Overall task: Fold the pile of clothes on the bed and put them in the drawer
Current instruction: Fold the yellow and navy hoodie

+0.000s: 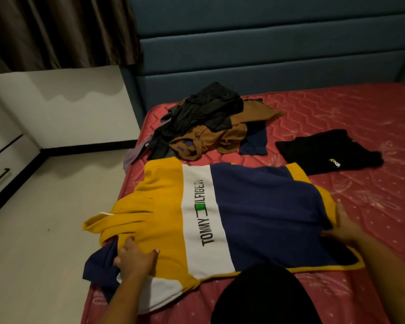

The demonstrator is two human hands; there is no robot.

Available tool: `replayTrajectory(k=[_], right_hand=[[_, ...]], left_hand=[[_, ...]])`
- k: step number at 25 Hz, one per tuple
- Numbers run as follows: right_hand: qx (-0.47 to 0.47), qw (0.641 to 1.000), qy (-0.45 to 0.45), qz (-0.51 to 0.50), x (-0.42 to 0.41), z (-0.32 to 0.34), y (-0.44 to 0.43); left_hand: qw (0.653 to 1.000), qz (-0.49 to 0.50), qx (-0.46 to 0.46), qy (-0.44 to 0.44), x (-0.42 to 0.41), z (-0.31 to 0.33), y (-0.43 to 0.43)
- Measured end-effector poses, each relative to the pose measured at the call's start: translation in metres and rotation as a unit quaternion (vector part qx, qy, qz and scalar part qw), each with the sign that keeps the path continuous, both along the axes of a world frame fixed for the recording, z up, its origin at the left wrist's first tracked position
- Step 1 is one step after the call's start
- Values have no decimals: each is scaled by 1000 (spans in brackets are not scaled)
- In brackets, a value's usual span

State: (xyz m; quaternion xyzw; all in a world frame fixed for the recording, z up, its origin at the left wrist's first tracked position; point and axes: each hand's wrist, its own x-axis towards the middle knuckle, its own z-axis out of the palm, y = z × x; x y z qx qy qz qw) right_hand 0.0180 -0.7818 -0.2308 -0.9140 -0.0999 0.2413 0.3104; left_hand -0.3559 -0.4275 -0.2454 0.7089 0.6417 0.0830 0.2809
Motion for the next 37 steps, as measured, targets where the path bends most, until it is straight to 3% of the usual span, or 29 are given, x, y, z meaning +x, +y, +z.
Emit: replayTrajectory(k=[3, 5, 7, 9, 10, 12, 15, 18, 21, 25, 29, 32, 35, 37], right_hand=[[-39, 996, -57, 54, -1, -6, 21], [-111, 991, -51, 61, -6, -7, 28], [-279, 956, -80, 36, -21, -4, 35], [-378, 908, -176, 48, -42, 2, 49], [-373, 896, -230, 66, -50, 1, 56], [-269, 914, -255, 164, -61, -7, 69], [-146, 914, -141, 352, -83, -6, 91], [-168, 900, -106, 388, -99, 14, 126], [-195, 875, -119, 427, -129, 32, 167], [-135, 859, -189, 456, -187, 28, 216], [-97, 868, -309, 377, -219, 25, 242], [8, 882, -332, 333, -238, 23, 254], [164, 873, -307, 343, -259, 39, 269], [142, 839, -294, 436, -274, 48, 276]], left_hand=[[993, 106, -46, 15, 2, 5, -6], [984, 155, -68, 51, 6, 3, -12], [980, 167, -75, 84, 3, -1, -11], [979, 154, -98, 90, -5, -9, -2], [979, 137, -119, 86, -9, -13, 3], [979, 115, -161, 48, -14, -17, 10], [959, 129, -234, -96, -9, 8, 6], [908, 151, -237, -310, -15, 34, 17], [857, 145, -245, -430, -34, 55, 27], [861, 111, -243, -434, -55, 75, 34], [883, 67, -191, -424, -65, 89, 51], [892, 29, -146, -428, -58, 107, 56], [882, 9, -100, -460, -48, 118, 57], [877, -37, -93, -470, -44, 130, 55]])
